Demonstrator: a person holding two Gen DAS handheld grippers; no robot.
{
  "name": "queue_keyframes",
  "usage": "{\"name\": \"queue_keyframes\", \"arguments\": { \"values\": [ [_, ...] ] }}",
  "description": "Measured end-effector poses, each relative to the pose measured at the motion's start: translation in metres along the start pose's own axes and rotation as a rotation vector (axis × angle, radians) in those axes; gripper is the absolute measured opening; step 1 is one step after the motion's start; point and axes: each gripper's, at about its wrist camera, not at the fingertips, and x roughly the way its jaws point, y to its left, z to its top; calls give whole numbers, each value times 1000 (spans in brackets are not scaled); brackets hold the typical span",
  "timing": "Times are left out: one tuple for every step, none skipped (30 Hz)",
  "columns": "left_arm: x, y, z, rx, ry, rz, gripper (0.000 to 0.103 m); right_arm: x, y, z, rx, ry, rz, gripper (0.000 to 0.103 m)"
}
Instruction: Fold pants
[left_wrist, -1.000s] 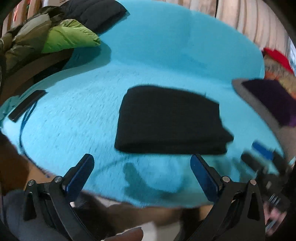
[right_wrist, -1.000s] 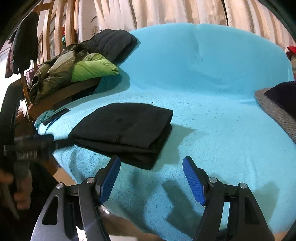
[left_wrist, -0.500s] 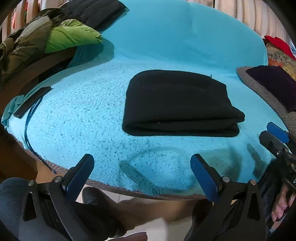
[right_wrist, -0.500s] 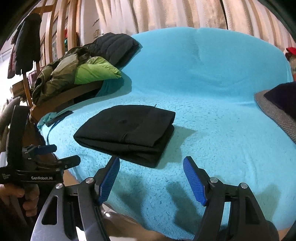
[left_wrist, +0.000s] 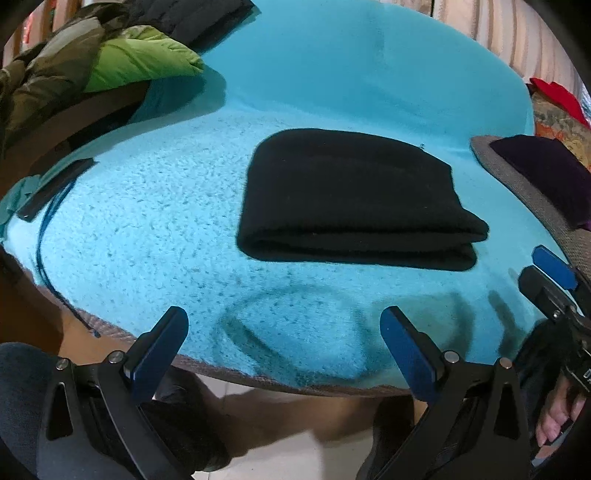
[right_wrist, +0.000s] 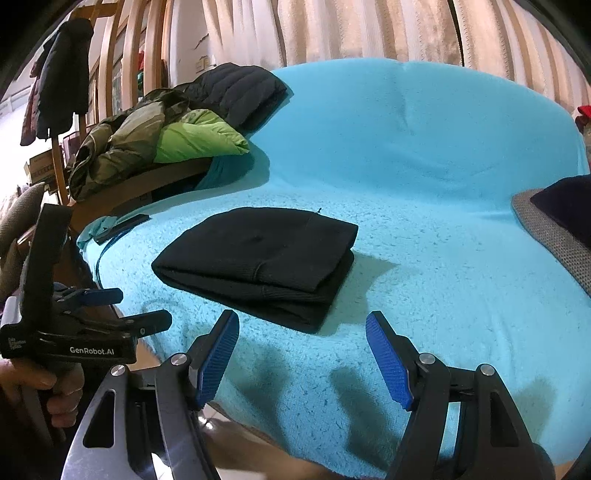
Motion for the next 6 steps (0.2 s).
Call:
{"name": "queue_keyframes", "arguments": {
  "values": [
    [0, 0, 0, -1, -5, 4, 103, 0, 0, 0, -2, 1, 0, 73],
    [0, 1, -1, -4, -10, 2, 103, 0, 1, 0, -3, 2, -1, 73],
    [-1, 1, -1, -5, -13, -1, 103, 0, 1, 0, -4, 2, -3, 73],
    [-1, 2, 0, -4, -14, -3, 103, 0, 1, 0, -4, 3, -5, 73],
    [0, 2, 0, -4, -11, -8, 103, 1, 1, 0, -4, 4, -4, 73],
    [1, 2, 0, -6, -4, -13, 103, 0, 1, 0, -4, 3, -5, 73]
  ]
}}
